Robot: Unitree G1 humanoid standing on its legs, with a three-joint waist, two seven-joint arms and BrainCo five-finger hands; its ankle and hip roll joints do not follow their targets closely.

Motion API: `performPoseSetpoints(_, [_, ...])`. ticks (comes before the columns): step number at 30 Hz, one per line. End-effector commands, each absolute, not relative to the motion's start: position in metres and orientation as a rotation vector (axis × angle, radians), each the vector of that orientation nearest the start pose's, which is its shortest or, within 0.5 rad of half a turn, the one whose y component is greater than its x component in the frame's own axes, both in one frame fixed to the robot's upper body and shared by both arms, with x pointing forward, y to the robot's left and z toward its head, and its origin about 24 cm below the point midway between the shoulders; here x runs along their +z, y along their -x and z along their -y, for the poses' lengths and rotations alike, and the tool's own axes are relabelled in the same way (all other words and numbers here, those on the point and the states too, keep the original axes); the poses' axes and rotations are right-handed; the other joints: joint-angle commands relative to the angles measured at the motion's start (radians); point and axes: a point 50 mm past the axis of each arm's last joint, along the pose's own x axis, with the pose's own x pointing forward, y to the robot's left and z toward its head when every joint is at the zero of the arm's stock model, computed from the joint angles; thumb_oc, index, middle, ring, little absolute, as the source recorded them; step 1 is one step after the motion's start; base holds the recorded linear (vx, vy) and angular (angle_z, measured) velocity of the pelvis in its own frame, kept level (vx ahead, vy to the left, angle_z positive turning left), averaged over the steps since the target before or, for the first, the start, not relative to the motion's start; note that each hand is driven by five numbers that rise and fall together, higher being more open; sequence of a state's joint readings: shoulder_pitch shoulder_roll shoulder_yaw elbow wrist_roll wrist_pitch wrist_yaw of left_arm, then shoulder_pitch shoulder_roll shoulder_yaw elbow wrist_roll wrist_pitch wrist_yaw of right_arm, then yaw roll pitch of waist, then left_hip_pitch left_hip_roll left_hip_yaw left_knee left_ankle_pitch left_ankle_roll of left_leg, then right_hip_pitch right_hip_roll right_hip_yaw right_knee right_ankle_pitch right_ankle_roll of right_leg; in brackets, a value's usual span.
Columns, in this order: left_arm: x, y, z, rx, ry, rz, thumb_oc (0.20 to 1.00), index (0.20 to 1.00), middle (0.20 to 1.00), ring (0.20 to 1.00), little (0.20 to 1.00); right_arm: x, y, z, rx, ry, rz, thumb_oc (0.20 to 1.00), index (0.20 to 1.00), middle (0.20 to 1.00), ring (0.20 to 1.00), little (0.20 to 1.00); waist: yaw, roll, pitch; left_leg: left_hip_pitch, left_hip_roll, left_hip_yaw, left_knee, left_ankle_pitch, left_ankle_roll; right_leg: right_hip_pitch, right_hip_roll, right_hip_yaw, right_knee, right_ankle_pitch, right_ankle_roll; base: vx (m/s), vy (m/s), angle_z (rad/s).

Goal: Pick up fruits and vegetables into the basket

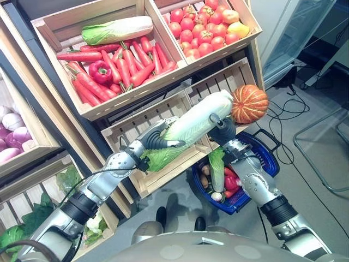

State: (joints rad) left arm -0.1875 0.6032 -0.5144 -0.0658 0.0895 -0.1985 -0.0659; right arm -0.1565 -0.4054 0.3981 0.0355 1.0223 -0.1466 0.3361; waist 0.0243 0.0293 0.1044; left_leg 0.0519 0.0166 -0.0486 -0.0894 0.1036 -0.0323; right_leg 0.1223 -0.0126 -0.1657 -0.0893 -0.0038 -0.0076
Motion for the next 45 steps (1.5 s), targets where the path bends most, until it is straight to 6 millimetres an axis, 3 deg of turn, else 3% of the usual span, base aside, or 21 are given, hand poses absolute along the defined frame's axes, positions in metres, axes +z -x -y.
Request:
performPoseSetpoints(1, [0.078,-0.258,-0.124,-0.643,-0.696,0.257,0.200,0.200,0.200,0.200,0.200,0.101,-0.251,0.089,0.844,-0.697,0.215,0.200,0.200,0.200,0.200,0.200,-0.001,-0.041,-0.032,0.024,-0.029,0.042,0.002,-0.124,0.032,-0.033,-0.053,0.032,0.002,0.013,0.105,0.00,0.000,0.00])
performPoseSetpoints(5, [0.070,-0.261,-0.135,-0.579,-0.753,0.193,0.200,0.200,0.200,0.200,0.200,0.095,-0.253,0.094,0.771,-0.689,0.207,0.200,0.200,0.200,0.200,0.200,0.000,-0.039,-0.025,0.020,-0.029,0.043,0.002,-0.123,0.032,-0.037,-0.051,0.036,0.002,0.014,0.103,0.00,0.000,0.00])
performPoseSetpoints(6, [0.067,-0.262,-0.138,-0.561,-0.781,0.177,0.536,0.536,0.536,0.536,0.536,0.094,-0.254,0.097,0.743,-0.682,0.206,0.200,0.200,0.200,0.200,0.200,-0.001,-0.038,-0.023,0.019,-0.029,0.043,0.002,-0.122,0.032,-0.038,-0.050,0.038,0.002,0.015,0.103,0.02,-0.007,-0.04])
performPoseSetpoints(7, [0.065,-0.262,-0.141,-0.543,-0.799,0.164,1.000,1.000,1.000,1.000,1.000,0.093,-0.255,0.099,0.724,-0.679,0.207,0.200,0.200,0.200,0.200,0.200,-0.002,-0.038,-0.021,0.018,-0.030,0.043,0.002,-0.122,0.032,-0.040,-0.049,0.039,0.002,0.015,0.103,0.02,-0.008,-0.05])
performPoseSetpoints(16, [0.057,-0.266,-0.187,-0.264,-0.875,0.087,1.000,1.000,1.000,1.000,1.000,0.083,-0.262,0.142,0.344,-0.607,0.246,0.200,0.200,0.200,0.200,0.200,-0.013,-0.028,0.053,-0.029,-0.030,0.061,0.015,-0.111,0.039,-0.103,-0.039,0.050,0.053,0.000,0.089,-0.04,-0.008,-0.06])
performPoseSetpoints(21, [0.080,-0.275,-0.206,-0.015,-0.843,0.205,1.000,1.000,1.000,1.000,1.000,0.090,-0.271,0.180,0.088,-0.537,0.353,0.200,0.200,0.200,0.200,0.200,-0.023,-0.016,0.194,-0.140,-0.036,0.069,0.105,-0.111,0.035,-0.214,-0.031,0.048,0.163,-0.024,0.066,-0.23,-0.006,-0.07])
performPoseSetpoints(27, [0.097,-0.275,-0.218,0.242,-0.764,0.337,1.000,1.000,1.000,1.000,1.000,0.100,-0.273,0.207,-0.114,-0.516,0.447,0.200,0.200,0.200,0.200,0.200,-0.022,-0.025,0.306,-0.272,-0.042,0.085,0.256,-0.127,0.015,-0.310,-0.032,0.030,0.257,-0.039,0.048,-0.14,-0.022,-0.04])
performPoseSetpoints(35, [0.125,-0.286,-0.209,0.320,-0.655,0.499,1.000,1.000,1.000,1.000,1.000,0.115,-0.287,0.245,-0.464,-0.431,0.482,0.200,0.200,0.200,0.200,0.200,-0.015,-0.034,0.411,-0.469,-0.037,0.089,0.504,-0.194,-0.006,-0.468,-0.041,0.022,0.451,-0.087,0.029,-0.10,-0.009,0.04])
performPoseSetpoints(39, [0.136,-0.295,-0.189,0.270,-0.588,0.566,1.000,1.000,1.000,1.000,1.000,0.135,-0.304,0.259,-0.639,-0.380,0.508,0.200,0.200,0.200,0.200,0.200,-0.005,-0.028,0.416,-0.621,-0.031,0.091,0.646,-0.246,-0.020,-0.597,-0.059,0.020,0.584,-0.126,0.023,-0.04,-0.034,0.08])
performPoseSetpoints(45, [0.144,-0.307,-0.169,0.203,-0.503,0.584,1.000,1.000,1.000,1.000,1.000,0.160,-0.328,0.283,-0.743,-0.355,0.521,0.200,0.200,0.200,0.200,0.200,0.023,-0.007,0.416,-0.751,-0.048,0.097,0.743,-0.283,-0.007,-0.747,-0.084,0.010,0.713,-0.151,0.023,-0.04,-0.020,0.06])
